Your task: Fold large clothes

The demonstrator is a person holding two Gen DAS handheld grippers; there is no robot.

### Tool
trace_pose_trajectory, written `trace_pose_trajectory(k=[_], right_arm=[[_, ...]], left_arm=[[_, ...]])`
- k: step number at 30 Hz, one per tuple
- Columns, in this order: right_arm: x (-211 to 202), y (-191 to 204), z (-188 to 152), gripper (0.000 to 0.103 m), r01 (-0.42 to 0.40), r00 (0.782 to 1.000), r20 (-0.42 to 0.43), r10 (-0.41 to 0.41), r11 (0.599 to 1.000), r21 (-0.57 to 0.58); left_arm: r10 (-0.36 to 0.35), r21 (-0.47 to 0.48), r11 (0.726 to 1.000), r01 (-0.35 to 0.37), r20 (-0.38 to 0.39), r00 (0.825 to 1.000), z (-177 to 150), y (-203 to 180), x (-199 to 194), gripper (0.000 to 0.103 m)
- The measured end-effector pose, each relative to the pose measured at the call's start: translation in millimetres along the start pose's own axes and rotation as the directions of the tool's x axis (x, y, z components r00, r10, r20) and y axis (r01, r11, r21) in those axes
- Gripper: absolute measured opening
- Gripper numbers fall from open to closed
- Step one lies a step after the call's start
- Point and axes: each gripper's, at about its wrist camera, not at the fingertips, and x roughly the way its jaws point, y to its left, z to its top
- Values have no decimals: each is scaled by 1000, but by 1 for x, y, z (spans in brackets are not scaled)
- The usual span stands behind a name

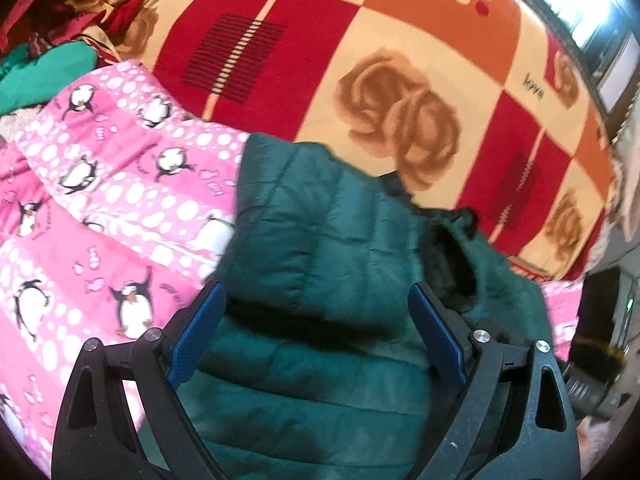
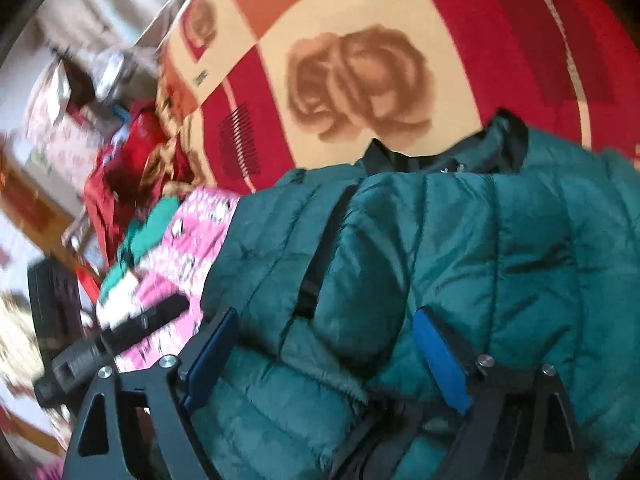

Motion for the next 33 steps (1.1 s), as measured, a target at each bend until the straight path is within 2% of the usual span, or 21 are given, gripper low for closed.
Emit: trace_pose_trajectory(k=[3,6,10,14,17,21,23,24,25,26,27,30,33], right_arm=[[-23,2,-6,87,32,999,17,-31,999,-33],[-54,-9,-9,87,48,997,57,-47,999,-10],[-101,-37,-11,87,116,985,122,-120,993,38],[-151,-75,-16,87,198,959,185,-215,974,109],[-176,-103,-23,87,226,943,209,-260,959,171],[-193,-131,-36,87,254,932,207,-297,944,209],[-195,-142,-41,87,272,928,200,-316,937,219],[-195,-146,-42,87,284,924,196,-328,933,223],[-194,-150,-44,87,300,919,192,-345,926,227],[-193,-154,-45,87,311,915,187,-356,922,232],[-191,-156,-46,87,314,914,184,-360,919,238],[-180,-161,-47,87,312,915,175,-364,912,267],[-168,-160,-45,87,313,916,170,-364,912,266]], left_arm=[[-58,3,998,58,-12,998,2,-13,0,93],[-87,37,995,89,-50,995,0,-36,10,93],[-52,117,991,64,-103,993,-12,-68,37,93],[4,167,986,18,-127,992,-16,-96,64,93],[33,197,980,-6,-134,990,-19,-113,82,93],[79,237,970,-47,-131,988,-23,-123,97,92],[63,251,968,-31,-122,991,-24,-125,98,68],[71,267,963,-37,-121,990,-24,-127,99,35],[75,279,960,-36,-131,989,-23,-128,100,22],[63,282,959,-26,-125,990,-21,-129,97,20],[49,285,958,-17,-105,993,-18,-129,92,13],[59,303,952,-49,-24,998,-3,-130,75,10],[77,277,957,-86,42,996,17,-118,57,9]])
